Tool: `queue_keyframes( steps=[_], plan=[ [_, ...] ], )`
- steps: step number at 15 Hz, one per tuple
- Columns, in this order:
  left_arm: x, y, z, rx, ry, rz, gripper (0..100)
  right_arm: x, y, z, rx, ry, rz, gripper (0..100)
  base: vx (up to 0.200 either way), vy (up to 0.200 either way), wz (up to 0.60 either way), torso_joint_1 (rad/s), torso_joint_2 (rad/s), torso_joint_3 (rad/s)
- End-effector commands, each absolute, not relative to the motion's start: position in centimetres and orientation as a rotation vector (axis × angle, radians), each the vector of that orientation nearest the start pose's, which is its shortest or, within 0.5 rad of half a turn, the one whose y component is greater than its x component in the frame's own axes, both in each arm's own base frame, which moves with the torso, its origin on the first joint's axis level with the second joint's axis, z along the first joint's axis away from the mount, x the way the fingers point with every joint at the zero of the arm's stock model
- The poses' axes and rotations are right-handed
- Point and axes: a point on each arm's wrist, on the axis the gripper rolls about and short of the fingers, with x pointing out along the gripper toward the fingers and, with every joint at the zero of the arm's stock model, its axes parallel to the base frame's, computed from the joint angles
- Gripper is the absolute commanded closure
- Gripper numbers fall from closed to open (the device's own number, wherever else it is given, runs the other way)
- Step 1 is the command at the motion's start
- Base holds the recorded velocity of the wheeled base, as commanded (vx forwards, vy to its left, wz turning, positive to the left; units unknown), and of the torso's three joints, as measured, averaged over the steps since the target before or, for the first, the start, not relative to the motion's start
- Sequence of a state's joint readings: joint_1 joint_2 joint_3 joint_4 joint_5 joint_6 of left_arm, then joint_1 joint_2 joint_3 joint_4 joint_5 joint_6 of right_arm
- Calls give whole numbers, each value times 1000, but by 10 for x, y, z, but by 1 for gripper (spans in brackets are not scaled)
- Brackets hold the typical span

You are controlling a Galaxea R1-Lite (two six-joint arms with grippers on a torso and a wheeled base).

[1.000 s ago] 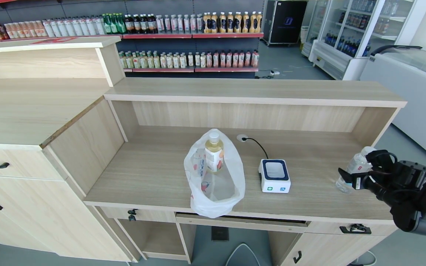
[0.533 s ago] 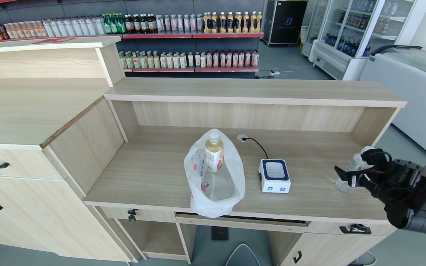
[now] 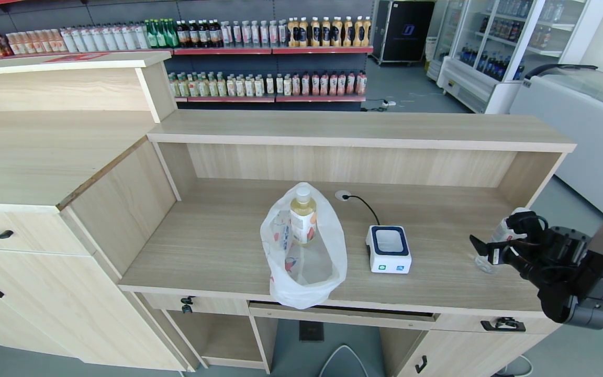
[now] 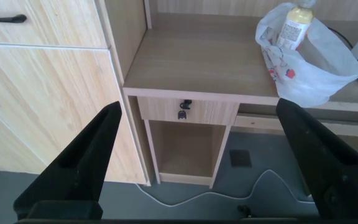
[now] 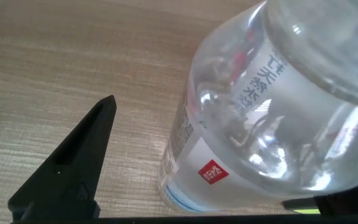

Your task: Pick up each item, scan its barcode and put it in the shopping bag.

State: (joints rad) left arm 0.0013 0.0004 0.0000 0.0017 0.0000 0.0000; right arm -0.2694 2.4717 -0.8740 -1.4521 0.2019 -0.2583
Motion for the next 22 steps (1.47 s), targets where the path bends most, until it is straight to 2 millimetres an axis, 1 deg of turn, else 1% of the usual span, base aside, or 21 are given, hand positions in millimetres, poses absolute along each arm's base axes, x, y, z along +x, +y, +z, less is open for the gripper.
queue_keyframes(
  steps=[1, 8, 9, 18, 21, 22],
  plan=[
    [-23, 0, 75, 0, 2, 2, 0, 397, -104, -6, -225, 142, -50, 0, 0, 0, 0, 0, 0, 0],
    [-23, 0, 75, 0, 2, 2, 0, 402, -103, -9, -227, 135, -43, 0, 0, 0, 0, 0, 0, 0],
    [-23, 0, 75, 0, 2, 2, 0, 402, -103, -9, -227, 135, -43, 100, 0, 0, 0, 0, 0, 0],
    [-23, 0, 75, 0, 2, 2, 0, 402, -101, -9, -222, 134, -42, 100, 0, 0, 0, 0, 0, 0],
    [-23, 0, 75, 0, 2, 2, 0, 403, -98, -4, -223, 124, -34, 100, 0, 0, 0, 0, 0, 0],
    [-23, 0, 75, 0, 2, 2, 0, 403, -96, 5, -218, 105, -31, 100, 0, 0, 0, 0, 0, 0]
  ],
)
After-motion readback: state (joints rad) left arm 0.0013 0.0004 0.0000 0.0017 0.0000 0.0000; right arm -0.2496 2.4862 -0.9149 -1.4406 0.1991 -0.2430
